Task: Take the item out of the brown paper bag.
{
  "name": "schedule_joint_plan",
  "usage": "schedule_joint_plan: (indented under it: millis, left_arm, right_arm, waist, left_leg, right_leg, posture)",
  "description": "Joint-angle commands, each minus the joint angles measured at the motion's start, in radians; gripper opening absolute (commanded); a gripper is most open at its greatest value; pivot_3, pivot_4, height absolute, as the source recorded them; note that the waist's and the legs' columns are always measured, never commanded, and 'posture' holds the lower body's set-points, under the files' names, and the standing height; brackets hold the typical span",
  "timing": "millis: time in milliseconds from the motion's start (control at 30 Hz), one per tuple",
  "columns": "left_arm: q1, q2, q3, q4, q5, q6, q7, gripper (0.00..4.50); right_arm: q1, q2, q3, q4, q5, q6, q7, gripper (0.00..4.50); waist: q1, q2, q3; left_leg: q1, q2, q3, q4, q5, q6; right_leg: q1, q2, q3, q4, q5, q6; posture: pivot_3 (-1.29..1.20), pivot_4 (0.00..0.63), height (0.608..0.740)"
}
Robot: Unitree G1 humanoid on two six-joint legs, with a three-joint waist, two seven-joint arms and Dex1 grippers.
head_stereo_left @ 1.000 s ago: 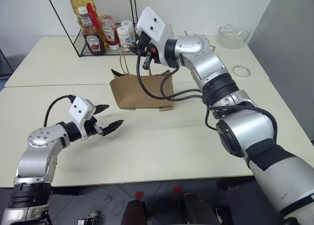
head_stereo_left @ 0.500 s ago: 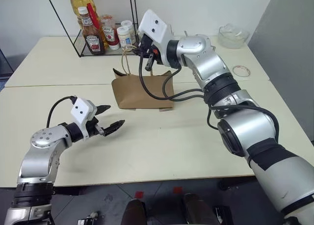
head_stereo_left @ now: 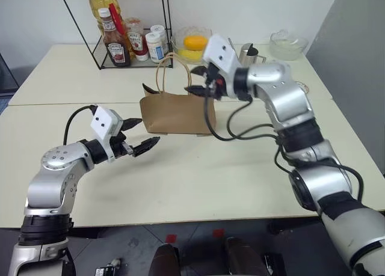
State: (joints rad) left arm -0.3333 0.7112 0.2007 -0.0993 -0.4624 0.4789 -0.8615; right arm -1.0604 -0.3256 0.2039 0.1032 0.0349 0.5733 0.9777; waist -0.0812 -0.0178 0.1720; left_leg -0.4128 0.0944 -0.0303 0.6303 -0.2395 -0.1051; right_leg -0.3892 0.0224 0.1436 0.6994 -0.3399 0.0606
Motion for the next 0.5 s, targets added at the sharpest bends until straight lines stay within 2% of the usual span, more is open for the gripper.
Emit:
schedule_joint_plan:
  millis: [33, 67, 167, 333, 500]
  left_arm:
    - [-0.045, 0.028, 0.040, -0.063, -0.079, 0.073, -0.014, 4.50]
    - [-0.054, 0.035, 0.043, -0.068, -0.094, 0.091, -0.019, 4.50]
    - [-0.105, 0.058, 0.044, -0.059, -0.130, 0.132, -0.041, 3.87]
    - [-0.299, 0.065, 0.023, 0.078, -0.102, 0.121, -0.027, 2.28]
    - [-0.507, 0.068, -0.070, 0.349, 0.084, -0.091, -0.028, 0.62]
  right_arm:
    - [0.100, -0.066, -0.063, -0.331, 0.105, 0.202, 0.002, 2.43]
    - [0.132, -0.085, -0.074, -0.395, 0.128, 0.246, -0.006, 2.43]
    - [0.245, -0.125, -0.151, -0.586, 0.228, 0.385, -0.036, 2.46]
    - [0.429, -0.116, -0.225, -0.799, 0.274, 0.431, -0.178, 2.46]
    - [0.547, -0.131, -0.193, -0.908, 0.257, 0.383, -0.285, 2.46]
  waist:
    - [0.000, 0.000, 0.000]
    - [0.000, 0.000, 0.000]
    - [0.001, 0.000, 0.000]
    - [0.007, 0.000, 0.000]
    - [0.013, 0.000, 0.000]
  left_leg:
    - [0.000, 0.000, 0.000, 0.000, 0.000, 0.000]
    - [0.000, 0.000, -0.001, 0.000, 0.000, 0.000]
    - [-0.001, 0.000, -0.002, 0.001, -0.001, 0.003]
    - [-0.002, -0.001, -0.005, 0.003, -0.001, 0.003]
    - [-0.002, -0.002, -0.007, 0.005, -0.001, 0.003]
  right_leg:
    - [0.000, 0.000, 0.000, 0.000, 0.000, 0.000]
    - [0.000, 0.000, -0.001, 0.000, 0.000, 0.000]
    - [0.000, 0.000, -0.002, 0.000, 0.000, 0.000]
    - [0.001, 0.001, -0.004, -0.001, 0.000, 0.000]
    - [0.002, 0.001, -0.004, -0.001, 0.000, 0.000]
  posture:
    - [0.00, 0.150, 0.740]
    - [0.00, 0.150, 0.740]
    - [0.00, 0.150, 0.740]
    - [0.00, 0.150, 0.740]
    - [0.00, 0.150, 0.740]
